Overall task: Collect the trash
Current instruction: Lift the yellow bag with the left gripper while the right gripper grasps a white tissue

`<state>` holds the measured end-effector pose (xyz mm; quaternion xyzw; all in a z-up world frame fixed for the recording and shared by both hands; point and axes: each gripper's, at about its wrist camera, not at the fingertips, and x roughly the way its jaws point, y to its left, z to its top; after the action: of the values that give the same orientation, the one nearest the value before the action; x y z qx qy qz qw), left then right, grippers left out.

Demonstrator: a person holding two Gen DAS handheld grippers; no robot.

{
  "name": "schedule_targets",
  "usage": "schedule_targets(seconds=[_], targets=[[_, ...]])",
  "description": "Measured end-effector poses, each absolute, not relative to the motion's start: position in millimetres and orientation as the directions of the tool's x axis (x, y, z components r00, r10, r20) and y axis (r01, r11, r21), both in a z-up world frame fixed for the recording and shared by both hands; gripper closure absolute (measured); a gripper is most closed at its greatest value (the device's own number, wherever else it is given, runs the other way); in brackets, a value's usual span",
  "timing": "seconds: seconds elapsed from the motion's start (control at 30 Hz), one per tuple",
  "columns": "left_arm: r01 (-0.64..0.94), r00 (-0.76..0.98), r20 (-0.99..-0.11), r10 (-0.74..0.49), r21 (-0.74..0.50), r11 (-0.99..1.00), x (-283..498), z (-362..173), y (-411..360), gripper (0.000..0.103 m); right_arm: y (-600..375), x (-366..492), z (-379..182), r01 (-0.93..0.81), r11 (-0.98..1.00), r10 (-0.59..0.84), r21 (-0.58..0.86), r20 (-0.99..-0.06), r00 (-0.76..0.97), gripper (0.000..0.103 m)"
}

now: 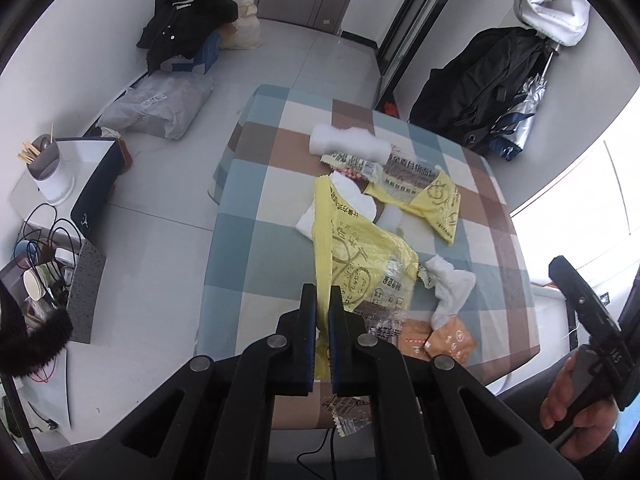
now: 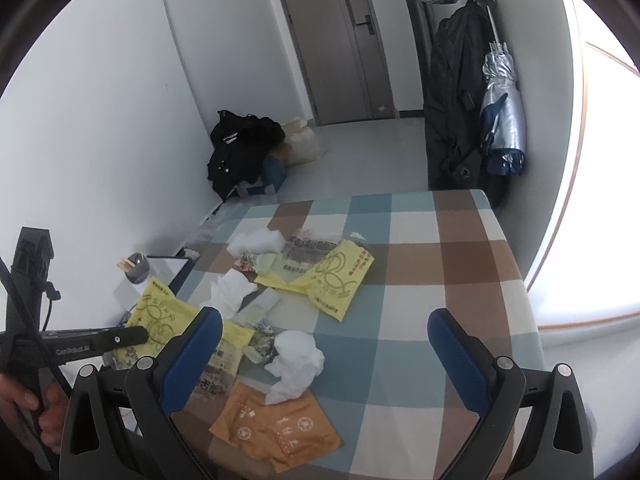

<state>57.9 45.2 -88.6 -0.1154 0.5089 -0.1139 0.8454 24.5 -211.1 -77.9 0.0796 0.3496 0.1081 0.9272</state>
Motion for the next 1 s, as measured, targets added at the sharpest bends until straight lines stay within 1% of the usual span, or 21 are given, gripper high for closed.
schedule_targets(seconds=[0.33, 0.37, 0.4, 0.5, 0.57, 0.77, 0.93, 0.97, 1.0], targets=[[0.127, 0.471, -0.767, -0.436, -0.43, 0.894, 51.5, -67.6, 52.3, 0.102, -224.5, 31.3, -86.5, -0.109, 0.953, 0.276, 0.283, -0.661, 0.698, 0.0], [0.126, 0.473, -0.761, -0.445, -0.441, 0.888, 51.3, -66.8, 54.3, 0.102, -224.7, 32.8, -88.8, -0.113, 0.95, 0.286, 0.291, -0.666, 0.689, 0.004], [0.125, 0.475, -0.757, -0.448, -0.447, 0.886, 51.2, -66.2, 55.9, 0.102, -223.8, 34.7, -91.4, -0.118, 0.948, 0.294, 0.295, -0.674, 0.678, 0.011], [0.122, 0.479, -0.744, -0.466, -0.469, 0.875, 51.3, -64.3, 62.4, 0.102, -217.3, 42.0, -102.2, -0.132, 0.948, 0.305, 0.289, -0.71, 0.635, 0.025], [0.122, 0.49, -0.729, -0.478, -0.485, 0.866, 51.4, -61.3, 67.3, 0.102, -212.9, 47.0, -110.1, -0.14, 0.944, 0.319, 0.297, -0.727, 0.608, 0.03], [0.114, 0.515, -0.707, -0.484, -0.503, 0.856, 54.9, -56.5, 79.3, 0.102, -195.0, 63.2, -133.2, -0.157, 0.947, 0.32, 0.279, -0.787, 0.527, 0.031], [0.118, 0.522, -0.701, -0.487, -0.505, 0.855, 56.8, -54.7, 83.1, 0.102, -184.6, 75.5, -151.8, -0.162, 0.944, 0.33, 0.287, -0.825, 0.459, 0.042], [0.117, 0.523, -0.699, -0.488, -0.508, 0.854, 57.5, -54.7, 83.9, 0.102, -182.2, 77.5, -154.7, -0.164, 0.945, 0.326, 0.282, -0.832, 0.448, 0.045], [0.117, 0.522, -0.699, -0.489, -0.509, 0.853, 57.8, -55.1, 84.2, 0.102, -181.0, 78.7, -156.6, -0.166, 0.945, 0.325, 0.28, -0.837, 0.439, 0.052]])
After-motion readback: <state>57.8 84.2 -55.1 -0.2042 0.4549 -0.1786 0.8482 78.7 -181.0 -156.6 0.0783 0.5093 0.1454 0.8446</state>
